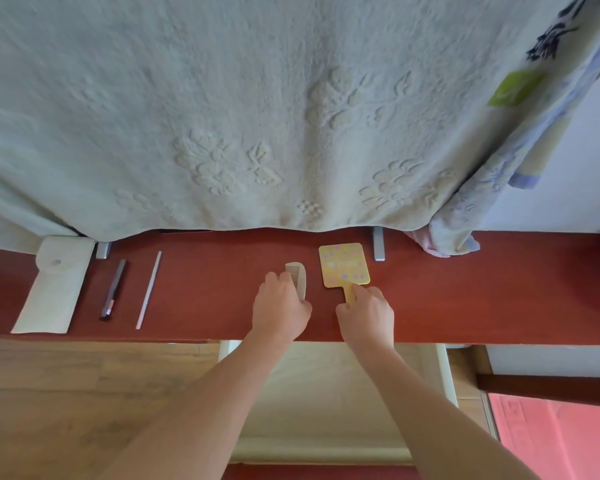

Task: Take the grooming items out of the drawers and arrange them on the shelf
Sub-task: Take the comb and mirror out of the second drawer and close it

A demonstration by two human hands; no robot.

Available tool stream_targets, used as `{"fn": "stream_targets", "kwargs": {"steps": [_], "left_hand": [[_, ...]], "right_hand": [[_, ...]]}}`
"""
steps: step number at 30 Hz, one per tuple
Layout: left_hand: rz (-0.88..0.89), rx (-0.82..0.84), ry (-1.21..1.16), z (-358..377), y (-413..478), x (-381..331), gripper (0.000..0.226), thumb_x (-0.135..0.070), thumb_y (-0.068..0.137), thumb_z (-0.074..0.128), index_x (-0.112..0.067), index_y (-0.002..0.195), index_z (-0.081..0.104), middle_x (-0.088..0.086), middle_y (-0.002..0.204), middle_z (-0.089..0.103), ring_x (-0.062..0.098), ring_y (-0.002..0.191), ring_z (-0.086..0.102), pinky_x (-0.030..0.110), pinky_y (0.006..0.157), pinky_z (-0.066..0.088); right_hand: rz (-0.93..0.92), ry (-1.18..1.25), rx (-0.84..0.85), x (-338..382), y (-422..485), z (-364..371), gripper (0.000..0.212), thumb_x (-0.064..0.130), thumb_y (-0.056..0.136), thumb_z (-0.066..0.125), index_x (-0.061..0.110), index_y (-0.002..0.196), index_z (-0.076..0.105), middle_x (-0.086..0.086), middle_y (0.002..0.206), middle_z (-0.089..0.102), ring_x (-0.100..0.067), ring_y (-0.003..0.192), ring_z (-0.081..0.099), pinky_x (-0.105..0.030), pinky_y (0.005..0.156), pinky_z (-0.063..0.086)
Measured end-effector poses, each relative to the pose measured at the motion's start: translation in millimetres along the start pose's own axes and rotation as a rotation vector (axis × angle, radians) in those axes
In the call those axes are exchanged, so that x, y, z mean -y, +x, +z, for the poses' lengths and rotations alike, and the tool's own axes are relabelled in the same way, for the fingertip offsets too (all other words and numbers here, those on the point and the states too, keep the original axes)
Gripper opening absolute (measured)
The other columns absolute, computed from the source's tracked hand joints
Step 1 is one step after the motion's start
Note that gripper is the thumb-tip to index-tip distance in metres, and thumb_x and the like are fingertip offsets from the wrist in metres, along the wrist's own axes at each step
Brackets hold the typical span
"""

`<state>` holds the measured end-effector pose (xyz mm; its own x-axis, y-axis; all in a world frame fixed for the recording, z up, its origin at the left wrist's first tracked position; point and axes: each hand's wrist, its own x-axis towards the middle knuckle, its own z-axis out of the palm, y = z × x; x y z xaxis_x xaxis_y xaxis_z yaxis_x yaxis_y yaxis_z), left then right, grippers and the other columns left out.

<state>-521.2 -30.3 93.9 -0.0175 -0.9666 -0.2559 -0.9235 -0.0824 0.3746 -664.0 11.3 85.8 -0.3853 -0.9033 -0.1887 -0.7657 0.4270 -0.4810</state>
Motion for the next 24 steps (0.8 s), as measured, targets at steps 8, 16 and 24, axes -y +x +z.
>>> {"fn": "stream_targets", "kwargs": {"steps": [8,16,24], "left_hand": [[0.017,-0.016,-0.044,3.1,0.5,1.5,0.048,-0.035,0.082,0.071,-0.01,0.12,0.055,0.006,0.106,0.051,0.028,0.095,0.06,0.036,0.075,0.049],[0.07,-0.029,-0.117,6.2,-1.3,10.5,0.055,-0.038,0.083,0.074,-0.01,0.126,0.055,0.002,0.108,0.05,0.024,0.096,0.062,0.033,0.079,0.051],[0.101,-0.022,-0.14,5.5,-0.5,16.7,0.063,-0.042,0.082,0.076,-0.01,0.132,0.054,0.002,0.11,0.051,0.023,0.098,0.062,0.035,0.084,0.053]], "right_hand": [[-0.016,0.018,-0.016,-2.6,-0.9,4.6,0.016,0.008,0.079,0.055,0.014,0.072,0.042,-0.002,0.079,0.046,-0.023,0.063,0.046,-0.029,0.058,0.035],[-0.018,0.02,-0.019,-5.2,-3.8,9.8,0.007,0.012,0.083,0.055,0.013,0.079,0.05,-0.003,0.087,0.05,-0.023,0.069,0.051,-0.031,0.061,0.043],[-0.013,0.041,-0.017,-7.8,-4.5,7.7,0.006,0.013,0.086,0.057,0.009,0.082,0.055,-0.002,0.089,0.049,-0.021,0.07,0.052,-0.031,0.062,0.046]]}}
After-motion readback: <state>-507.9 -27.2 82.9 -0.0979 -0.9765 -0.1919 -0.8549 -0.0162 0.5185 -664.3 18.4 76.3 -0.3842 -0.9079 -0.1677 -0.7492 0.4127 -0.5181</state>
